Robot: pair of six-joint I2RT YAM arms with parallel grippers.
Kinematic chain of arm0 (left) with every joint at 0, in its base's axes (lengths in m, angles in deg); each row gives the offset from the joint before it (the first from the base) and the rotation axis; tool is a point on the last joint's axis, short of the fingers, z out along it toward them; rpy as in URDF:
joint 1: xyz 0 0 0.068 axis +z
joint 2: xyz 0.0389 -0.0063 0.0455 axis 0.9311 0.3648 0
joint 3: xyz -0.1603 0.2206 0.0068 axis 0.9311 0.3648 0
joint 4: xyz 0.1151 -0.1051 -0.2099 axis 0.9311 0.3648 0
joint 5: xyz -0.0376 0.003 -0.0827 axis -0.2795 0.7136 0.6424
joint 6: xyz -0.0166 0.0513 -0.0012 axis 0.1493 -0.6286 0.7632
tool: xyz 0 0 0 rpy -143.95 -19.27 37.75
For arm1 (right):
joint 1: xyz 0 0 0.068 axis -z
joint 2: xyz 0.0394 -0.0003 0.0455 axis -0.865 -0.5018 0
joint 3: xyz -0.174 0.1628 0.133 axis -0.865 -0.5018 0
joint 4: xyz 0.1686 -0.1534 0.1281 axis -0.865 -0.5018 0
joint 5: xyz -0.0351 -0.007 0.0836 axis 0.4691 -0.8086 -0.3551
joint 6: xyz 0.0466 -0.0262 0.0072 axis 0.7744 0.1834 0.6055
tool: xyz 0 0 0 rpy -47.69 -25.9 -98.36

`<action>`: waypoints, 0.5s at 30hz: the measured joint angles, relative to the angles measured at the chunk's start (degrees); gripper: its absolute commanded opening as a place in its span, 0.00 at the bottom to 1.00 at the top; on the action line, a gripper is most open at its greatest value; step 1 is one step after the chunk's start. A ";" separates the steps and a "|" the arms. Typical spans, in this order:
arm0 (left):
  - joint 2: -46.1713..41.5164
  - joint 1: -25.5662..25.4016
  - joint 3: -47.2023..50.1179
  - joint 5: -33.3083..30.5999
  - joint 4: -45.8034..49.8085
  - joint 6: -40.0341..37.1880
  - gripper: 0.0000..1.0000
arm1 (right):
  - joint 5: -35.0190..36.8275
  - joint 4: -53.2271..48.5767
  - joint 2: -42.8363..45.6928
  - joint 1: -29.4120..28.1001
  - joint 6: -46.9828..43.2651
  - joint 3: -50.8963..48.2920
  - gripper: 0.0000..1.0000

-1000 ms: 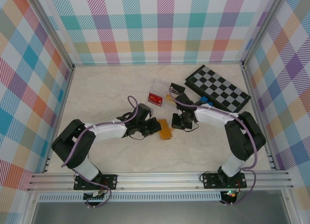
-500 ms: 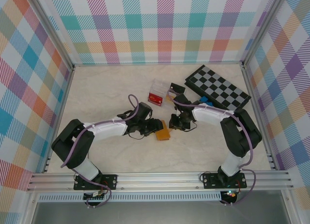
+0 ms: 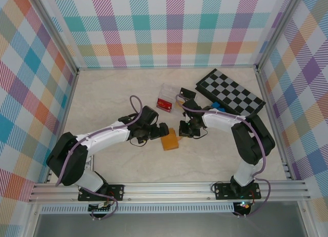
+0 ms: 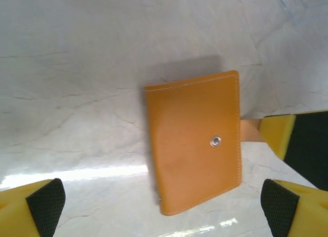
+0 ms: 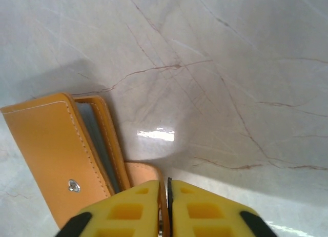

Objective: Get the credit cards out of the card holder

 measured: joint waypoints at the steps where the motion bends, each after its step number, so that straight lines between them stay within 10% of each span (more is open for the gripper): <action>1: -0.48 0.33 0.00 -0.79 0.98 0.04 1.00 | -0.50 0.11 0.07 0.00 -0.28 0.00 0.07; 15: -10.21 7.82 5.16 -6.51 6.51 5.44 1.00 | -11.50 8.70 12.33 -4.13 -0.46 -0.02 0.07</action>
